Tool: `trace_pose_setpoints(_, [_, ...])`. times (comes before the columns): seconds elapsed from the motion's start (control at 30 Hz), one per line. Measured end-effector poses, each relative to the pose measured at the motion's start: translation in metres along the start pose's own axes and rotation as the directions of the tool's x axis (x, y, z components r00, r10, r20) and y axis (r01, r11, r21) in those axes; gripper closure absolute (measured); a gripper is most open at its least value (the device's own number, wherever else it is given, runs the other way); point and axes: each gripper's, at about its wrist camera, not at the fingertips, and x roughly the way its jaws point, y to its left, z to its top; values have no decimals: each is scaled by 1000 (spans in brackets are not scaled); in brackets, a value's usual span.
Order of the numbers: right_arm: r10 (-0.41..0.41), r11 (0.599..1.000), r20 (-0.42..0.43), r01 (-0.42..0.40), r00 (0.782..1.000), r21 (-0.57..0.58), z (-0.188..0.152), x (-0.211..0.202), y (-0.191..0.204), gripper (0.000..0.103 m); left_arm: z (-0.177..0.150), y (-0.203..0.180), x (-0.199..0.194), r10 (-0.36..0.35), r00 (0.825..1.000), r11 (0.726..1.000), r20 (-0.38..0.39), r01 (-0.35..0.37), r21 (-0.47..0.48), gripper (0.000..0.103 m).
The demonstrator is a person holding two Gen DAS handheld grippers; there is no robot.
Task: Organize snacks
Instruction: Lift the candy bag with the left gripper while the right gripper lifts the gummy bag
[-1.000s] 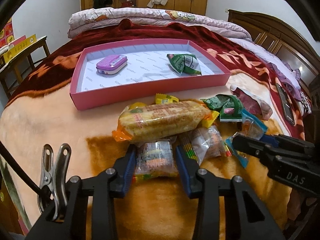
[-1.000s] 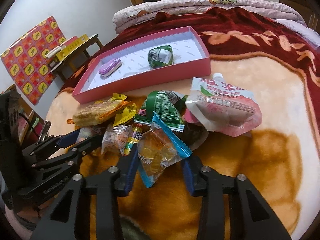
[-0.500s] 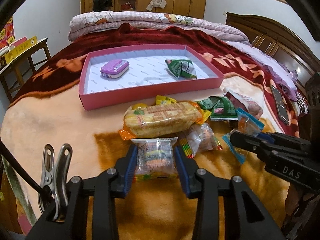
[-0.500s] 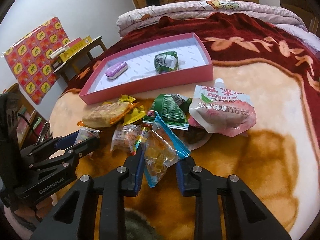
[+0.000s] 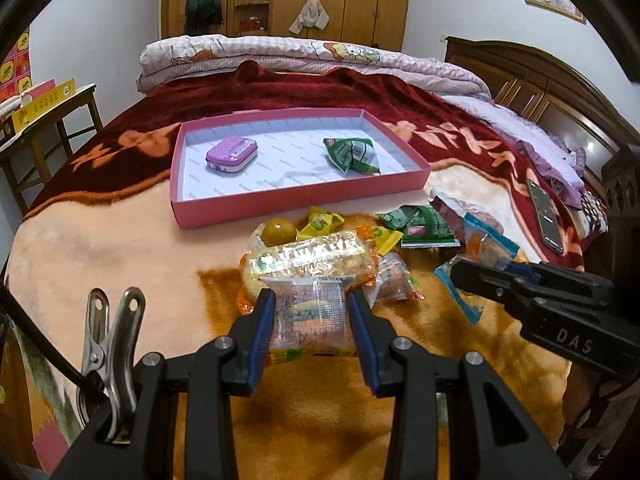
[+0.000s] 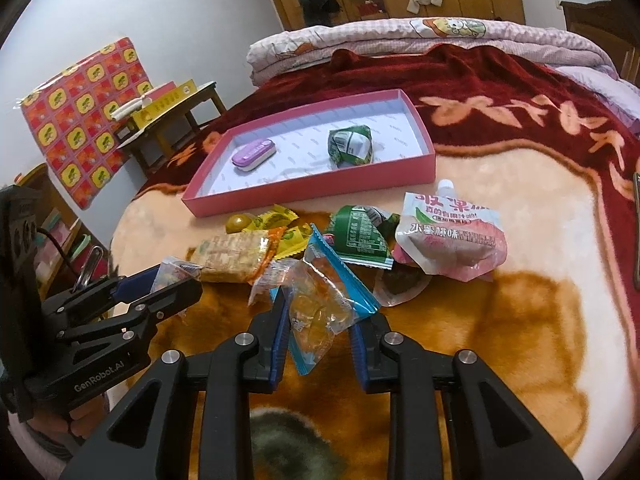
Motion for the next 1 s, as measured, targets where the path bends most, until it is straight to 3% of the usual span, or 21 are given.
trace_pose_setpoints(0.67, [26, 999, 52, -24, 998, -32, 10, -15, 7, 75, 14, 5, -18, 4, 999, 1000, 53, -4, -13, 63])
trace_pose_setpoints(1.0, [37, 997, 55, -33, 998, -62, 23, -11, 10, 75, 34, 21, -8, 39, 998, 999, 58, -37, -34, 63])
